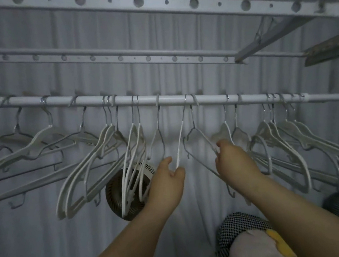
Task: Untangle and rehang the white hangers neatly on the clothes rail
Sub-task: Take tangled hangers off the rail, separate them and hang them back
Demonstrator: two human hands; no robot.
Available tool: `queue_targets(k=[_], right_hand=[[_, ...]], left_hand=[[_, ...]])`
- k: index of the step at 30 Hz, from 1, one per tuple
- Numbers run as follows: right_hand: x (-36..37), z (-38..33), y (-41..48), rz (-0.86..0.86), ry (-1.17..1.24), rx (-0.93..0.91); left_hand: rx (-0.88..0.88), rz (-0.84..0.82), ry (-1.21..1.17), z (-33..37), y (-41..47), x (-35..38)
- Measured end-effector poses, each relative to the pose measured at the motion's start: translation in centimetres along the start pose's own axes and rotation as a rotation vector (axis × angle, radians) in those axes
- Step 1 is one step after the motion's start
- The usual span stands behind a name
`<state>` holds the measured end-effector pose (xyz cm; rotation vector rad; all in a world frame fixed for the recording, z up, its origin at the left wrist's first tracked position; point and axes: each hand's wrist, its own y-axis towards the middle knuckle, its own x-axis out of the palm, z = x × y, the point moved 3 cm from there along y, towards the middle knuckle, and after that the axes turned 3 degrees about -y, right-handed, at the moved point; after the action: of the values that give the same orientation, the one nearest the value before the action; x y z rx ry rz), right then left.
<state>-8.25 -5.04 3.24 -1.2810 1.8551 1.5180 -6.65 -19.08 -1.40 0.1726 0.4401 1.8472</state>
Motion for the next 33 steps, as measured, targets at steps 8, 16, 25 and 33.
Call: queue_targets(k=[8, 16, 25, 33], right_hand=[[-0.7, 3.0, 0.3, 0.044, -0.103, 0.058], [-0.9, 3.6, -0.2, 0.044, -0.163, 0.006], [-0.9, 3.2, 0.1, 0.028, -0.153, -0.017], [-0.2, 3.8, 0.5, 0.067, -0.168, -0.066]], left_hand=[[0.069, -0.027, 0.219, 1.0, 0.7, -0.2], [0.171, 0.062, 0.445, 2.1, 0.1, -0.7], [0.287, 0.169, 0.445, 2.5, -0.6, -1.9], [0.337, 0.170, 0.375, 3.1, -2.1, -3.1]])
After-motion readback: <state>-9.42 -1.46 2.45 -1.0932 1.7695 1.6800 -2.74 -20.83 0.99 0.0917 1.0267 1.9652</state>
